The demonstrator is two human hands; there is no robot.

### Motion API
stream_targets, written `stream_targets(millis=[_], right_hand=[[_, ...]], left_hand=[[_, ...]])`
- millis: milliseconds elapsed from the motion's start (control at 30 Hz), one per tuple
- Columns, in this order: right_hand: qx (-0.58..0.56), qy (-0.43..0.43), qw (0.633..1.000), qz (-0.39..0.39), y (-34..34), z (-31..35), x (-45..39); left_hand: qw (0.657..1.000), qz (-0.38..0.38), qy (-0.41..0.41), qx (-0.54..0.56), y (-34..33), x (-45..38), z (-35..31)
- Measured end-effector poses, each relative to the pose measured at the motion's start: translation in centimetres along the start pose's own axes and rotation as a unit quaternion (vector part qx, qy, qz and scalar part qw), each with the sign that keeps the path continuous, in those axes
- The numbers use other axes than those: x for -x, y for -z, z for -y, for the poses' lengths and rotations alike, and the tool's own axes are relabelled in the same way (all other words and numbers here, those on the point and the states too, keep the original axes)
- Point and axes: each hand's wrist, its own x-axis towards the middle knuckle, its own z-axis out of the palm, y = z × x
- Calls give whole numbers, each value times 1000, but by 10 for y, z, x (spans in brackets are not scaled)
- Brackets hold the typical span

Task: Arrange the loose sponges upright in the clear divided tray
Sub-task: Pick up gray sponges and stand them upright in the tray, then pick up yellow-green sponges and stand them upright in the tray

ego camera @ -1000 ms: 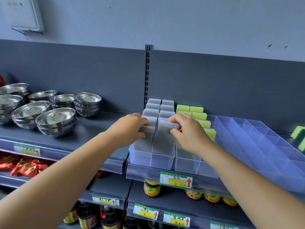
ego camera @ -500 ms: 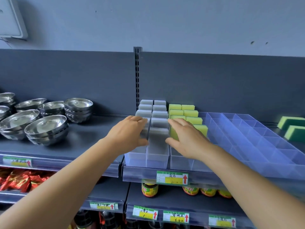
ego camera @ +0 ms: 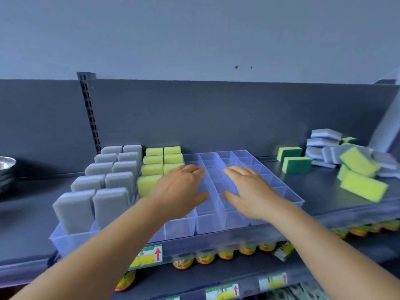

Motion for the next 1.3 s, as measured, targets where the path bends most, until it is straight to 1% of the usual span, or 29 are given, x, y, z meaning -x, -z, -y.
stream_targets(millis=[367,600,767,900,1133,1200,1300], right_hand=[[1,-61,998,5,29,-182,11],[1,-96,995,21,40,-272,-5],[-22,-114,993,16,33,-307,-28],[-37,-132,991,-5,27,-324,-52],[-60,-165,984,-3,17,-344,-96],[-64,-175,983,-9,17,-349,-108],[-67,-183,981,-21,14,-357,-128]], left_hand=[[999,33,-31,25,-45,-129,-129],[998,48,-14,34,-68,-208,-180],[998,56,-17,21,-81,-257,-194],[996,79,-32,12,-99,-295,-200],[992,119,-36,-15,-139,-349,-203],[992,120,-33,-18,-147,-358,-197],[994,101,-30,-14,-151,-365,-179]])
